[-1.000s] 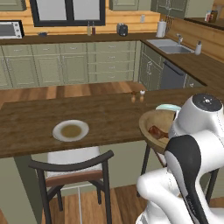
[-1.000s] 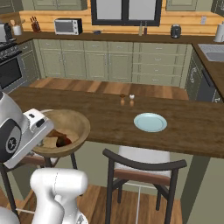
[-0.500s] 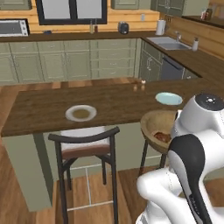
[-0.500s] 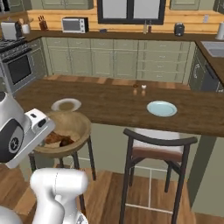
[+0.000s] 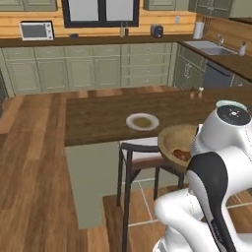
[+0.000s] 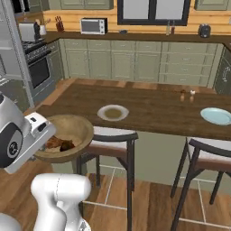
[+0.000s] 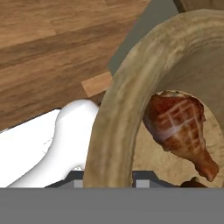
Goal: Pick the chicken drumstick and bell pepper from their plates and place them in the bowl. Then put the bowl in the fridge.
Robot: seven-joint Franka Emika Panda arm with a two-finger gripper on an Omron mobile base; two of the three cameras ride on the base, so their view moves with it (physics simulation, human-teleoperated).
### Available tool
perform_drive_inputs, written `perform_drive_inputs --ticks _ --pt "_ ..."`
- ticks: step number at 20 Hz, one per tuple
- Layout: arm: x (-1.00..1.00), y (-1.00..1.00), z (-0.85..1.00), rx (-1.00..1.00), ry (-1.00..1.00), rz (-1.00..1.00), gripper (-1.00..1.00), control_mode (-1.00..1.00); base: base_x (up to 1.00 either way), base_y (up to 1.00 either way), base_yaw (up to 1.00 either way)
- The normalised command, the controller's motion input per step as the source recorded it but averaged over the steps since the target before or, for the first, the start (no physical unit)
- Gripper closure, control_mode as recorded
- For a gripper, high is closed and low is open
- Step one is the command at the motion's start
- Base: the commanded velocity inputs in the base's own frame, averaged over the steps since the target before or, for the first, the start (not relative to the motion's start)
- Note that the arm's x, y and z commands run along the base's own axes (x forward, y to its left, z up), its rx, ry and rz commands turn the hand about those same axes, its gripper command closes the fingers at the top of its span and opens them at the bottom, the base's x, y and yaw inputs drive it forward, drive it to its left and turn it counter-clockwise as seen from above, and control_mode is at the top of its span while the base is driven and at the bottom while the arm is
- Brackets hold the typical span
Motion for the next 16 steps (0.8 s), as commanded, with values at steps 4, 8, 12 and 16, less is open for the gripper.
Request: perform_drive_inputs --ticks 4,8,12,16 --pt "0.00 0.00 0.00 0.00 0.00 0.00 1.00 1.00 0.17 1.00 0.00" --pt "0.00 0.00 0.00 0.00 0.00 0.00 1.00 1.00 0.57 1.00 -0.06" --pt "0.00 0.00 0.00 0.00 0.00 0.00 1.00 1.00 0.76 1.00 -0.08" --pt "0.00 0.00 0.00 0.00 0.00 0.00 1.00 1.00 0.57 1.00 -0.10"
